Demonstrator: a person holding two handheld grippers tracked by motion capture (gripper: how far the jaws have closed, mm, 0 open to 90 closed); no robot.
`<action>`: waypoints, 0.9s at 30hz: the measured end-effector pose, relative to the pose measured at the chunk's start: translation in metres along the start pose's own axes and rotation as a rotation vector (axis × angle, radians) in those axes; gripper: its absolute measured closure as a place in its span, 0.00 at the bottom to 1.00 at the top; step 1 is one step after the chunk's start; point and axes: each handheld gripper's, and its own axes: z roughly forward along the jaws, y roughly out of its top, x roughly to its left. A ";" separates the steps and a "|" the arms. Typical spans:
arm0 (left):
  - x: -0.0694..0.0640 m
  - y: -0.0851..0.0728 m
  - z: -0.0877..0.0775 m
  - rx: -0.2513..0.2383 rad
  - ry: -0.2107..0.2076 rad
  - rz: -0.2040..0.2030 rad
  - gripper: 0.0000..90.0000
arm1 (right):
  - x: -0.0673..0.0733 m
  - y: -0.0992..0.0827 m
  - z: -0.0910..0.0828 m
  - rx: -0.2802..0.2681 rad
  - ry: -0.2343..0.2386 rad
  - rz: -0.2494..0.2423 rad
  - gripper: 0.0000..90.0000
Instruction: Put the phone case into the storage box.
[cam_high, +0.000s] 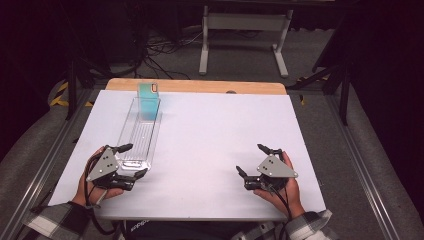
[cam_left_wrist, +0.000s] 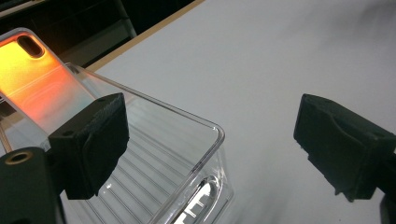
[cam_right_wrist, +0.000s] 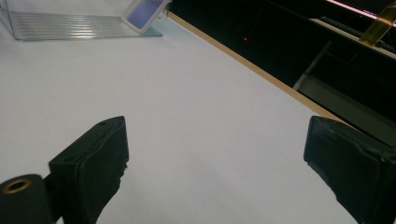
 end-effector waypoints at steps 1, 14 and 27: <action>0.000 0.000 0.000 0.003 0.000 0.000 0.12 | 0.000 -0.001 -0.001 0.000 0.003 0.005 0.07; -0.003 0.001 0.002 0.005 0.003 0.001 0.07 | 0.001 -0.006 -0.006 -0.007 0.013 0.030 0.05; -0.003 0.000 -0.001 0.000 -0.011 0.000 0.04 | 0.005 -0.002 -0.004 -0.013 0.013 0.020 0.05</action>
